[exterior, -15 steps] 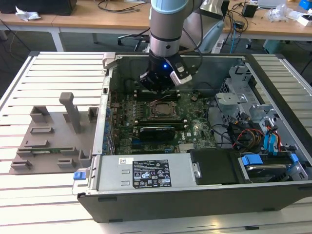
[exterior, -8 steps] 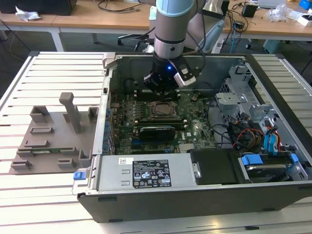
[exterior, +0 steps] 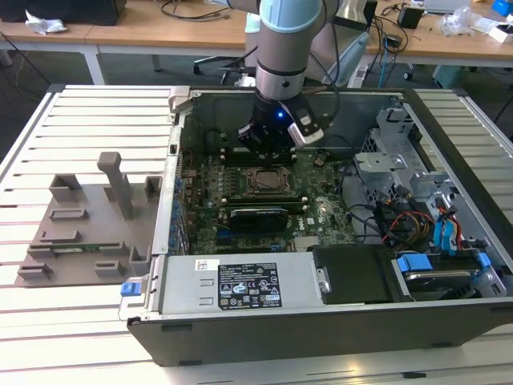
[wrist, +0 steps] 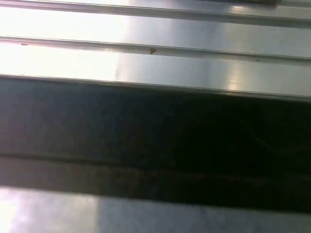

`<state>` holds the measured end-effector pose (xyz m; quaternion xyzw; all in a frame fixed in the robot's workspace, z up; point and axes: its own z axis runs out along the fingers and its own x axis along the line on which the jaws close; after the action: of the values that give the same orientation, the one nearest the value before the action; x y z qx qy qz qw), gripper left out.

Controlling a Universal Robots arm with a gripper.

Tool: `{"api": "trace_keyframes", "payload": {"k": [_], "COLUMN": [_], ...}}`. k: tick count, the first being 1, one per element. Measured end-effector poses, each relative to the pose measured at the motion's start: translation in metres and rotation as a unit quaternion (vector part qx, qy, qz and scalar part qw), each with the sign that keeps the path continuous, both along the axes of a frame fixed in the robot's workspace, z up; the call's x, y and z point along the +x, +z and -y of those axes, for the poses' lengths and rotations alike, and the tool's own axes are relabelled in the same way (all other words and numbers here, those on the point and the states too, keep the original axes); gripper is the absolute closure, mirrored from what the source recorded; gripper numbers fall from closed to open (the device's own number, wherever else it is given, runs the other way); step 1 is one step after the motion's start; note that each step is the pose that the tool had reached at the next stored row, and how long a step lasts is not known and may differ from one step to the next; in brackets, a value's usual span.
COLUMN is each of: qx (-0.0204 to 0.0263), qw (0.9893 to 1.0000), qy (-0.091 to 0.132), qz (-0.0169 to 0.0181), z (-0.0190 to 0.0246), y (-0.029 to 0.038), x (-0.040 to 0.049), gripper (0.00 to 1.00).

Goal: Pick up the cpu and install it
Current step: 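Install the first cpu locking lever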

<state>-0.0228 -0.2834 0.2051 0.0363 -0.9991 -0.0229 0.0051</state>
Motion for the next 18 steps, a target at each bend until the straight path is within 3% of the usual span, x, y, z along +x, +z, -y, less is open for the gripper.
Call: {"api": "trace_keyframes", "payload": {"k": [7, 18], "qx": [-0.0006, -0.0004], "qw": [1.0, 1.0], "qy": [0.0, 0.0], "qz": [-0.0002, 0.0], "z": [0.0001, 0.0], "y": [-0.0016, -0.0048], "x": [0.0107, 0.0143], "gripper": [0.89, 0.89]}}
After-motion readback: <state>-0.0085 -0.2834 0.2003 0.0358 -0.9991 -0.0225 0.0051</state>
